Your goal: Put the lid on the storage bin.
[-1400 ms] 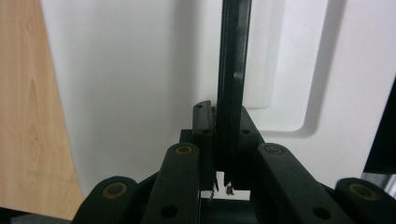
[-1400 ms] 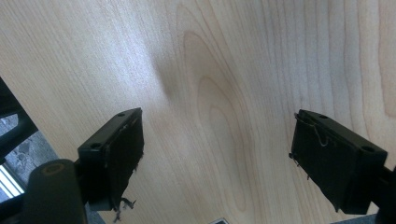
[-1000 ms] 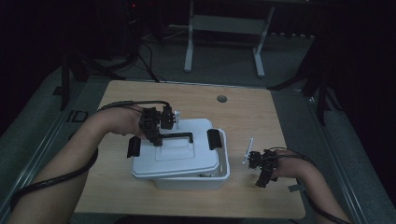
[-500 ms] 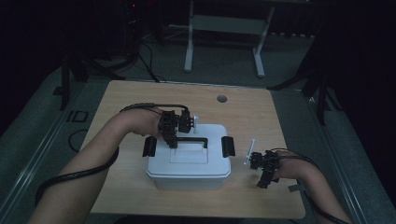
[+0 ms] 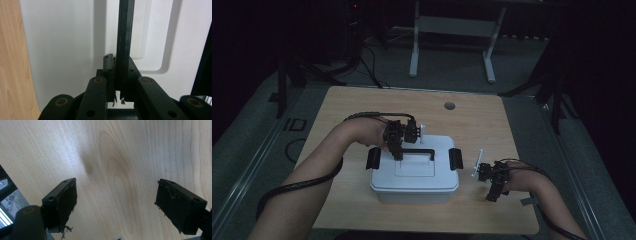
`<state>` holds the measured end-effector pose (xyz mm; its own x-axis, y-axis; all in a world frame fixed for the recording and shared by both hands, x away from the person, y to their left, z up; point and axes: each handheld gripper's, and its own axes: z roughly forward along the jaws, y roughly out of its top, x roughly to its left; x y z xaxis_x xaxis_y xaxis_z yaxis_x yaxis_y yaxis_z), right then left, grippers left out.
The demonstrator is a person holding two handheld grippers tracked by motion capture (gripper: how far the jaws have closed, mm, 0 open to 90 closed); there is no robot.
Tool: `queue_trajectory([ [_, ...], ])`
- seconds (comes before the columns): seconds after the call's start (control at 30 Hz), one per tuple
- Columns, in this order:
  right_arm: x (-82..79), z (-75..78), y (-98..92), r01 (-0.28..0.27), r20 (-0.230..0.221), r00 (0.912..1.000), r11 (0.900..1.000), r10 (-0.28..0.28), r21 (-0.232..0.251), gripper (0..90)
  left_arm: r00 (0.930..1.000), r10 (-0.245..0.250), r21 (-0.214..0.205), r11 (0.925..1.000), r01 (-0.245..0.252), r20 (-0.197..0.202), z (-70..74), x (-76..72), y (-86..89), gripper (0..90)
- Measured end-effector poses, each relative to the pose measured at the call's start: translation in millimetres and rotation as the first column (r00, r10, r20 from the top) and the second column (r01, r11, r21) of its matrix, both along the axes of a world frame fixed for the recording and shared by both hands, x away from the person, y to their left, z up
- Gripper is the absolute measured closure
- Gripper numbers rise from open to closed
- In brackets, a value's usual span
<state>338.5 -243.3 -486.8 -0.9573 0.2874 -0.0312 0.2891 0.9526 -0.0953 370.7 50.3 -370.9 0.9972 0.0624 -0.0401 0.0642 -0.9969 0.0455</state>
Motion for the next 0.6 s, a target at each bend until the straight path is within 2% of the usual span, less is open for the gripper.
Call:
queue_trajectory([
  [0.33,0.2,-0.7,2.8,-0.002,0.001,1.0,0.9999,0.002,0.01,16.8,1.0,0.008,-0.003,1.0,-0.008,0.0,-0.5,-0.1,0.5,83.2],
  [0.43,-0.3,-1.9,3.1,-0.005,-0.003,1.0,0.9999,0.005,0.011,16.8,0.9997,0.001,-0.005,1.0,-0.001,0.024,0.0,-2.3,0.6,81.2],
  [0.47,-0.2,-2.1,3.1,-0.003,-0.004,1.0,0.9999,0.003,0.014,16.8,0.9995,0.003,-0.011,0.9999,-0.003,0.03,0.3,-2.6,1.4,76.5],
  [0.53,0.0,-2.2,2.9,-0.003,-0.004,1.0,0.9999,0.003,0.013,16.8,0.9984,0.019,-0.025,0.9995,-0.018,0.053,1.0,-2.9,3.8,59.4],
  [0.57,0.0,-2.2,2.9,-0.003,-0.004,1.0,0.9999,0.003,0.013,16.8,0.9984,0.019,-0.025,0.9995,-0.018,0.053,1.0,-2.9,3.8,56.3],
  [0.6,0.0,-2.0,2.9,-0.003,-0.003,1.0,0.9999,0.003,0.012,16.8,0.9969,0.046,-0.057,0.9975,-0.042,0.065,3.4,-1.1,7.2,56.3],
])
